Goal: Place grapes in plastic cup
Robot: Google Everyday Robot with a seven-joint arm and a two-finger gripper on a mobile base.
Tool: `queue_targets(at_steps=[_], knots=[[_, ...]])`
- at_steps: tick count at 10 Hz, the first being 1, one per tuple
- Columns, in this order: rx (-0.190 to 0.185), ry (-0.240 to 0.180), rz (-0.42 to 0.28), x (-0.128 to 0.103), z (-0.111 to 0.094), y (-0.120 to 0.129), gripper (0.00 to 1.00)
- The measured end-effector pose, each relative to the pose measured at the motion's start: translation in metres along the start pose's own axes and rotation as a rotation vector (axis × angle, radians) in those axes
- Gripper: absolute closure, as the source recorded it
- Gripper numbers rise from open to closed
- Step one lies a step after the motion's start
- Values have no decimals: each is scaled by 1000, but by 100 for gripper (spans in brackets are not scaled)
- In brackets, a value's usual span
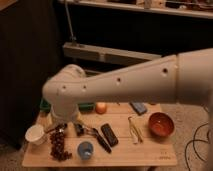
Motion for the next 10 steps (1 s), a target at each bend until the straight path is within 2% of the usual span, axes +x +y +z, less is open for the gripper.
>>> queue_targets(at_steps=[2,3,5,7,10], knots=[[43,40,-56,-16,-10,33,20],[49,52,-80,-19,-13,44,20],[50,75,-128,-26,-3,60,20],[68,109,-128,-27,24,53,20],[62,116,-121,-20,61,34,20]])
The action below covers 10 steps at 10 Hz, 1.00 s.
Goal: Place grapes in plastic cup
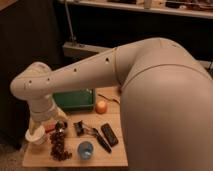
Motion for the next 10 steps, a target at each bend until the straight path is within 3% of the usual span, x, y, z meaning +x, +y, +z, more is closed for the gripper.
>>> queue_targets(at_steps=[4,7,10], knots=[[-49,-55,-41,8,58,-14,20],[-79,-97,-84,6,75,-13,20],[-124,-101,-106,2,96,-9,20]])
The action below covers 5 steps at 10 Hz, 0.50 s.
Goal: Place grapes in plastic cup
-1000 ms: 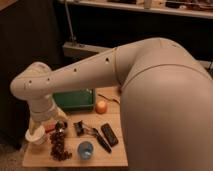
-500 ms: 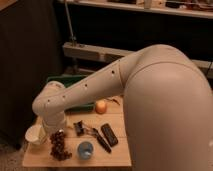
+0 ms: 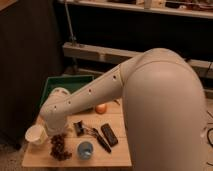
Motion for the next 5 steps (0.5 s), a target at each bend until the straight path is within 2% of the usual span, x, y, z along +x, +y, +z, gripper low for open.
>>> queue_targets(at_steps=[5], knots=[[-73,14,16,-5,20,2,20]])
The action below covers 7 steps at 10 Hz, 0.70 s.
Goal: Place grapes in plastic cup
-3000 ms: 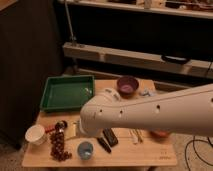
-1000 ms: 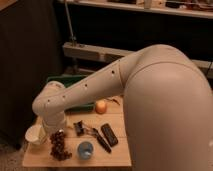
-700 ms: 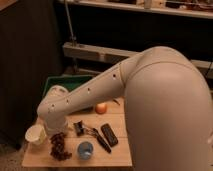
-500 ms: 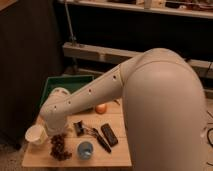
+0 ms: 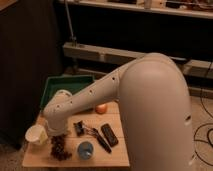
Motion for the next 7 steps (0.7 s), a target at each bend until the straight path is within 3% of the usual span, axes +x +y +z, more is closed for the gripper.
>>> queue_targets(at_steps=[2,5,7], knots=[[-34,20,22,0,11,-4,20],[-46,46,57,0,24,-16,20],[-39,66,59,2,33,-18,32]])
